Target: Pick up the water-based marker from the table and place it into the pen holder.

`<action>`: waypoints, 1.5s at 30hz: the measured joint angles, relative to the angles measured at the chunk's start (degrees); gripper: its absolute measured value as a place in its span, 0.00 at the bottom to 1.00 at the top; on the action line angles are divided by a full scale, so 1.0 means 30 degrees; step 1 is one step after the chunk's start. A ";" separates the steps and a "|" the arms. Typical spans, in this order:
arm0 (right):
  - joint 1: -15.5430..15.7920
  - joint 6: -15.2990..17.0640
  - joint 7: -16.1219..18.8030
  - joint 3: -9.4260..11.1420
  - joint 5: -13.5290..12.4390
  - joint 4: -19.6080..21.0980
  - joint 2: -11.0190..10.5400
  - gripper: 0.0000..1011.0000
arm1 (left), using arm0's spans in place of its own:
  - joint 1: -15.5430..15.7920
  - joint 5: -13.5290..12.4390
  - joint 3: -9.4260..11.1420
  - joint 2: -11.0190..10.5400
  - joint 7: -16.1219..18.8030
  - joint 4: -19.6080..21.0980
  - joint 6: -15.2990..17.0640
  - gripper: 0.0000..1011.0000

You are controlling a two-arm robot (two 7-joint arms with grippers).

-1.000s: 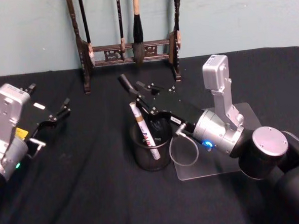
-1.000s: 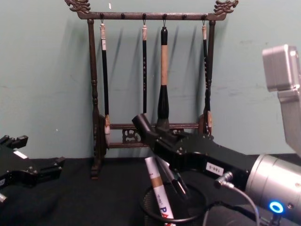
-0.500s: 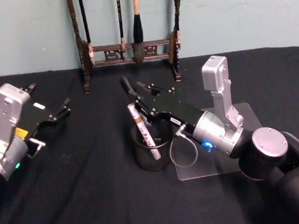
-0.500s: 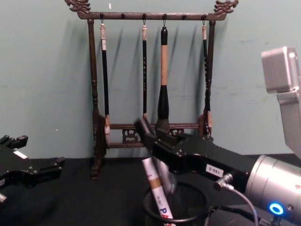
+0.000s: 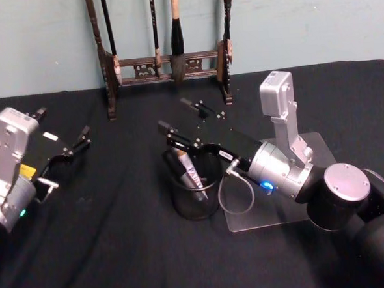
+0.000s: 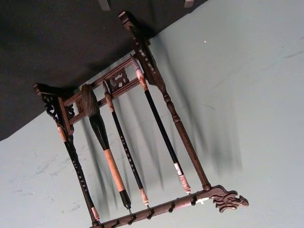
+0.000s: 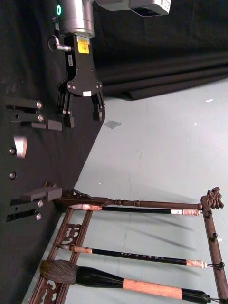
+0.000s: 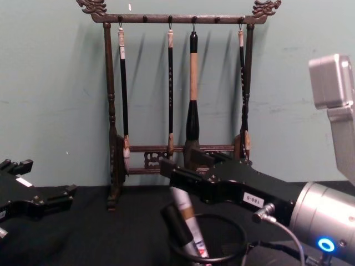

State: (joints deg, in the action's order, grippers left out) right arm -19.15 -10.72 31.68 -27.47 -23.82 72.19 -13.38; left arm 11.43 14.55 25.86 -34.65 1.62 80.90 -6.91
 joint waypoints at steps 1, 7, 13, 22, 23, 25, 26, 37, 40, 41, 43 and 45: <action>0.0000 0.0000 0.0000 0.0001 -0.0002 0.0000 0.0001 0.76 | 0.0001 -0.0001 0.0001 0.0000 0.0000 0.0001 0.0000 0.99; 0.0080 0.0175 0.0229 0.0111 -0.0355 0.0230 -0.0173 0.91 | 0.0002 0.0000 0.0001 0.0000 -0.0001 0.0001 0.0000 0.99; 0.0391 0.0338 0.0327 0.0482 -0.0904 0.1240 -0.0674 0.99 | 0.0000 0.0000 0.0001 0.0000 0.0001 -0.0001 0.0001 0.99; 0.1262 0.0030 -0.0875 0.1930 -0.1239 0.3377 -0.1827 0.99 | 0.0001 -0.0001 0.0001 0.0000 0.0000 0.0001 0.0000 0.99; 0.1353 0.0064 -0.1107 0.2071 -0.1190 0.3507 -0.1918 0.99 | 0.0000 -0.0001 0.0001 0.0000 0.0000 0.0001 0.0001 0.99; 0.1628 0.0397 -0.1831 0.2549 -0.1039 0.3836 -0.2178 0.99 | 0.0002 0.0000 0.0001 0.0000 0.0001 0.0000 0.0001 0.99; 0.1715 0.0528 -0.2075 0.2691 -0.0960 0.3923 -0.2258 0.99 | 0.0001 0.0000 0.0000 0.0000 0.0000 0.0000 0.0001 0.99; 0.2641 0.2394 -0.5379 0.3957 0.1505 0.3653 -0.2913 0.99 | 0.0000 0.0000 0.0001 0.0000 0.0000 0.0001 0.0001 0.99; 0.2710 0.2481 -0.5740 0.3962 0.2057 0.3343 -0.2945 0.99 | 0.0001 0.0000 0.0001 0.0000 0.0000 0.0001 0.0000 0.99; 0.2730 0.2498 -0.5851 0.3942 0.2284 0.3246 -0.2952 0.99 | 0.0001 0.0000 0.0001 0.0000 0.0000 0.0001 0.0000 0.99; 0.2765 0.2465 -0.6237 0.3760 0.3202 0.2789 -0.2963 0.99 | 0.0001 0.0000 0.0001 0.0000 0.0000 0.0001 0.0000 0.99; 0.2759 0.2387 -0.6391 0.3629 0.3676 0.2534 -0.2963 0.99 | 0.0001 0.0000 0.0001 0.0000 0.0000 0.0001 0.0000 0.99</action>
State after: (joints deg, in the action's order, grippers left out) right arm -10.87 -3.56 12.51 -16.58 -12.79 79.79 -22.27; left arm 11.43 14.55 25.86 -34.65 1.62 80.90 -6.91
